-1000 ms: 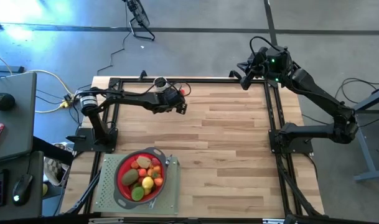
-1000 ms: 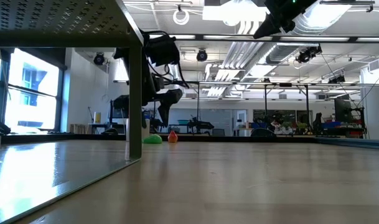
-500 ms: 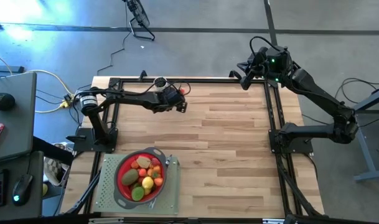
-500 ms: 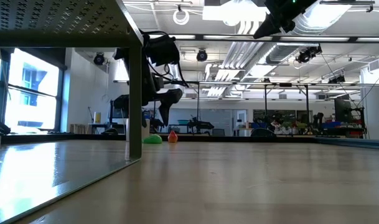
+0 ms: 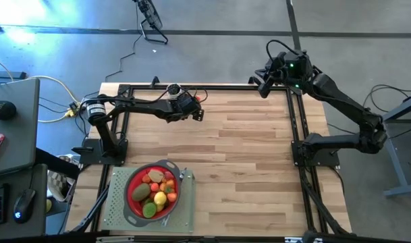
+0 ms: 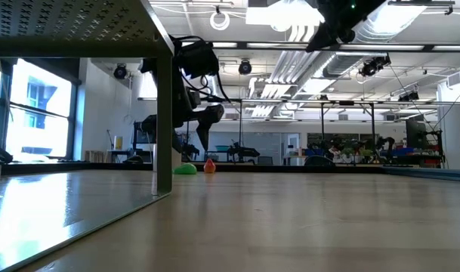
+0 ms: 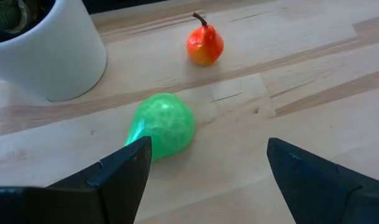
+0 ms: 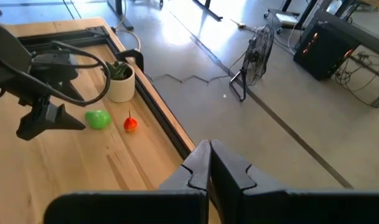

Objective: Pick & Place Fruit
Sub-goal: Put the half avocado into the red strainer bowl on the shelf

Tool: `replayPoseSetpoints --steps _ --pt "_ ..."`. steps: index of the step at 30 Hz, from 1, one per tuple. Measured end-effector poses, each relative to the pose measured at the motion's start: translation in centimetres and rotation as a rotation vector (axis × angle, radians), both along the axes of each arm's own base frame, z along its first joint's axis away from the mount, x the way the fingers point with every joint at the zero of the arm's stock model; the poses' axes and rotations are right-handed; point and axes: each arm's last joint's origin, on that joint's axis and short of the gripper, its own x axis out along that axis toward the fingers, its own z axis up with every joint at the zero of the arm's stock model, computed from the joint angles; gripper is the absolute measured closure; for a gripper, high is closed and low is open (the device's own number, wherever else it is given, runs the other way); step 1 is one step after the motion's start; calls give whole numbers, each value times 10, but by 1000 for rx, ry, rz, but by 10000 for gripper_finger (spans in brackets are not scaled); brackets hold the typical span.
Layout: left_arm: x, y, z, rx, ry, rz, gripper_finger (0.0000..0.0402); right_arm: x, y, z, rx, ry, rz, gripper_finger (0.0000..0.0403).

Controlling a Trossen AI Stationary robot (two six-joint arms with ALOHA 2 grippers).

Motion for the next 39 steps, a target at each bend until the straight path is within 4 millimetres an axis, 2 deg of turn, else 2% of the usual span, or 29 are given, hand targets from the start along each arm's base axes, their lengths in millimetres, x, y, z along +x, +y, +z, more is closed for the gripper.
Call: replayPoseSetpoints --steps 6,39 --pt "0 0 0 0 1 0 89 4 -4 -7 29 30 0 400" --pt "0 0 0 0 1 5 89 5 -4 -5 12 14 -3 400"
